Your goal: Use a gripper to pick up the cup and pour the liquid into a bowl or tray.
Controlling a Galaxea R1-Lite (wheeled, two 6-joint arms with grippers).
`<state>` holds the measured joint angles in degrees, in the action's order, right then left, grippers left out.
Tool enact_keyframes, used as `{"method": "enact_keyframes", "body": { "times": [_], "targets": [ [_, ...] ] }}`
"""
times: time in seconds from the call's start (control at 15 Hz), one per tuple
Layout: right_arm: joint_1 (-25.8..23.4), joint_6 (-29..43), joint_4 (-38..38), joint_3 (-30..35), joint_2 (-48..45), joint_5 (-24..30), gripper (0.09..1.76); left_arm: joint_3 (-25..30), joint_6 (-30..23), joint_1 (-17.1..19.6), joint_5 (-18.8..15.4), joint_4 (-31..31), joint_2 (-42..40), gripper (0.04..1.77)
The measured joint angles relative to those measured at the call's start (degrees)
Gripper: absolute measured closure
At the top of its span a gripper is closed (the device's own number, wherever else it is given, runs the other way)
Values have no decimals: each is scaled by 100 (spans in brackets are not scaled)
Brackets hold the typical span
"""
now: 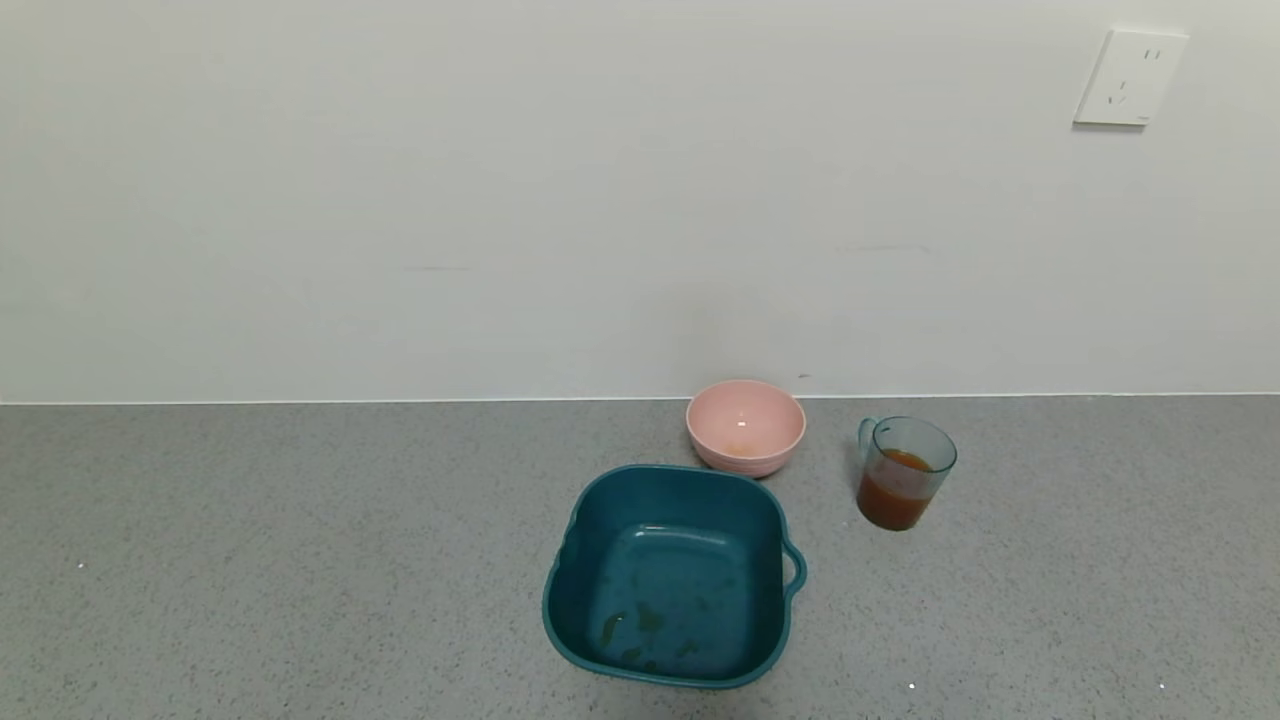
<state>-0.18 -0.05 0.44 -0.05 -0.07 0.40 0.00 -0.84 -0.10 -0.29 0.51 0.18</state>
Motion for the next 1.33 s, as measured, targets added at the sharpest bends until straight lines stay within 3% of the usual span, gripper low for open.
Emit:
{"method": "enact_keyframes", "body": {
  "times": [0.33,0.67,1.07,1.33],
  "targets": [
    [0,-11,66,-44,0,-40,14,0,-1,0,2,0,0,9],
    [-9,-105,40,-642,388,-20,14,0,-1,0,2,0,0,9],
    [45,-105,-171,-1979,2600,72,14,0,-1,0,2,0,0,9],
    [108,-111,-901,-2255,4556,257,14,0,-1,0,2,-2,0,9]
  ]
}}
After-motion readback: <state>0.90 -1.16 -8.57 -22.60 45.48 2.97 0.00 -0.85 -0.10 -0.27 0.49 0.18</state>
